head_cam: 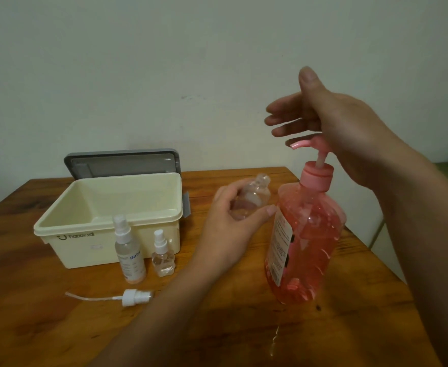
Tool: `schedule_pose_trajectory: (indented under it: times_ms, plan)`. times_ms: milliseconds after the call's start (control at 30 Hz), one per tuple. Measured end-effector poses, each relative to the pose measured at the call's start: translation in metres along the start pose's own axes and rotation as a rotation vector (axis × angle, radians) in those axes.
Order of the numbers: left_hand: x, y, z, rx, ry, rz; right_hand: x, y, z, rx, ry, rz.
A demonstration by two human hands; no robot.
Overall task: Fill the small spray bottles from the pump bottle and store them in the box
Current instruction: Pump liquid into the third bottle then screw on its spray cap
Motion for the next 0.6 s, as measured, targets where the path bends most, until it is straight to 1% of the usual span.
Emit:
schedule_pose_trajectory:
  times_ms: [100, 233, 600]
  plan:
    - [-0.004, 0.000, -0.022, -0.024, -0.040, 0.024, -0.002, 0.003, 0.001, -0.021, -0.037, 0.043]
    - [-0.005, 0.002, -0.040, -0.060, -0.055, 0.015, -0.002, 0.005, 0.002, -0.037, -0.070, 0.059]
    - [-0.006, 0.002, -0.053, -0.106, -0.102, 0.010, -0.003, 0.008, 0.000, -0.036, -0.099, 0.091]
Point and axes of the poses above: each hand's wrist, its own y-axis towards the middle knuckle, its own x-axis out of the back of the hand, z = x × y, the point moved 10 cm from there along y, towards the middle knuckle, and after that the axes turned 6 degrees about -y, right-handed, at the moved point
